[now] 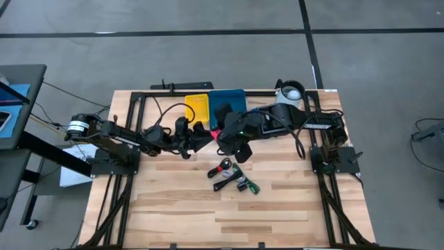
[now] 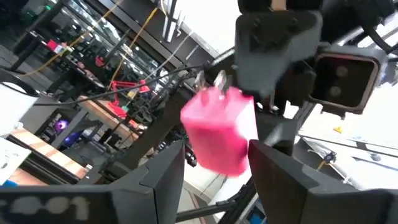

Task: Pick and place items into bin
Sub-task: Put the pink charger adapter into the yellow basket

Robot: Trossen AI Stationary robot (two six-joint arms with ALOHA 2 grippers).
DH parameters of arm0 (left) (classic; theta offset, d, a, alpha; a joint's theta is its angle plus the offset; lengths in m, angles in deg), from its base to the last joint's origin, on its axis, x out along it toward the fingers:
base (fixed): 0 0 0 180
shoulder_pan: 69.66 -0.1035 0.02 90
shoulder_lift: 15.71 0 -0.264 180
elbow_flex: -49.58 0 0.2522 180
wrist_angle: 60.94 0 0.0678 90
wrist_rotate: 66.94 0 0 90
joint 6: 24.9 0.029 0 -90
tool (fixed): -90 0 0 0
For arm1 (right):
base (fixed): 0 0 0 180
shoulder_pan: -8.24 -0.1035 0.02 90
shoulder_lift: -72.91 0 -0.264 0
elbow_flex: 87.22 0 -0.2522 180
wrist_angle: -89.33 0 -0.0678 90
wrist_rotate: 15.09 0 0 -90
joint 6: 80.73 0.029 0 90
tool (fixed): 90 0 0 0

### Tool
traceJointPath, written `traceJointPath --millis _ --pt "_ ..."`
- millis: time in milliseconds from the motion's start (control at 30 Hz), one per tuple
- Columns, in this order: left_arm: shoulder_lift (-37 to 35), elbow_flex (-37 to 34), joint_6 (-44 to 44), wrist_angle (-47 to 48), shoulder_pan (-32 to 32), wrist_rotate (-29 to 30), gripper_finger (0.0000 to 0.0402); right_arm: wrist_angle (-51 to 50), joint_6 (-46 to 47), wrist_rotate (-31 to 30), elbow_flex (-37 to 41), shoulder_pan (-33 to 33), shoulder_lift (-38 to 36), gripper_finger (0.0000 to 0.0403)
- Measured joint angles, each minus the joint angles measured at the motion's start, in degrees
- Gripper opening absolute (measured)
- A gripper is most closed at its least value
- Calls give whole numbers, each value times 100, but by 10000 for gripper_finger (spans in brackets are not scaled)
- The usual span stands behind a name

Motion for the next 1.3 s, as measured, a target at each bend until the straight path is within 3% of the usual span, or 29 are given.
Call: traceJointPath --millis 133,400,600,767,1300 --pt "0 0 2 -114 -4 22 167 11 0 26 0 -2 0 167" --pt "0 0 2 -132 -2 20 167 15 -54 336 0 -1 0 64" --pt "0 104 6 -115 -2 -50 167 24 -103 580 0 47 0 18" --pt "0 144 10 -96 -2 -109 167 24 -103 660 0 90 0 1" --pt "0 144 9 -71 11 -191 167 39 -166 890 0 204 42 2"
